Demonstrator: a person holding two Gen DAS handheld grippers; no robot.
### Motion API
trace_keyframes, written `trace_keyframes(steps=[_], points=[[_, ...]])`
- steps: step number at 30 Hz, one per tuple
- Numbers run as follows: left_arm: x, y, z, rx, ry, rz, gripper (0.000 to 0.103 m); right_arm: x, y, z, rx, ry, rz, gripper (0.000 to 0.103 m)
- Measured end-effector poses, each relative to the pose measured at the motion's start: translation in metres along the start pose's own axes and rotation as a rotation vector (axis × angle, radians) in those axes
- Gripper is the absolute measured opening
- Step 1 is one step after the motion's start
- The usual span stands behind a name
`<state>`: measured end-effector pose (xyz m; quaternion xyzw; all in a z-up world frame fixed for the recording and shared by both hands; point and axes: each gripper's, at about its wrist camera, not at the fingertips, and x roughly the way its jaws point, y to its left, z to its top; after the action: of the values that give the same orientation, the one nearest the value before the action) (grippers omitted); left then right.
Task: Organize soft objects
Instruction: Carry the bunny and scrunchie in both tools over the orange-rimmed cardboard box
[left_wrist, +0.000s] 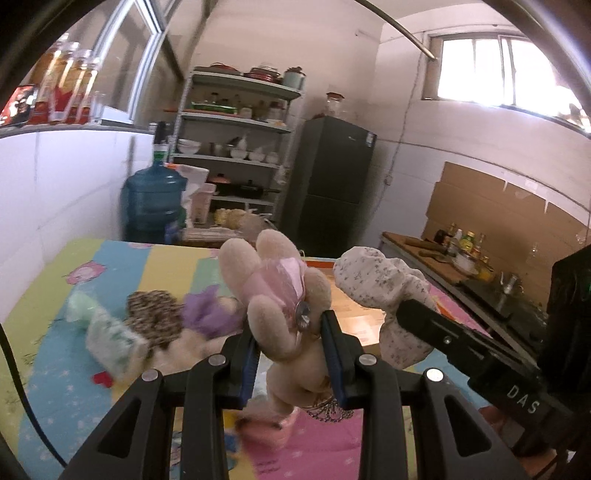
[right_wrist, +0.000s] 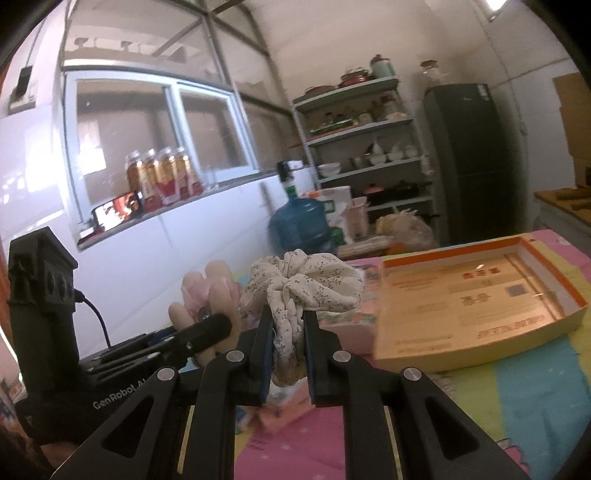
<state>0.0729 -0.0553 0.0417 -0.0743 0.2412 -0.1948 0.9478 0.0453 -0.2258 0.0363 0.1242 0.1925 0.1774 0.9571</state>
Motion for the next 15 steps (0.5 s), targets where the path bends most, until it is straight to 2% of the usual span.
trace_keyframes(steps=[15], points=[[0.078, -0.066, 0.017, 0.025, 0.074, -0.106, 0.033, -0.020, -0.093, 0.019, 0.070, -0.080, -0.143, 0.015]])
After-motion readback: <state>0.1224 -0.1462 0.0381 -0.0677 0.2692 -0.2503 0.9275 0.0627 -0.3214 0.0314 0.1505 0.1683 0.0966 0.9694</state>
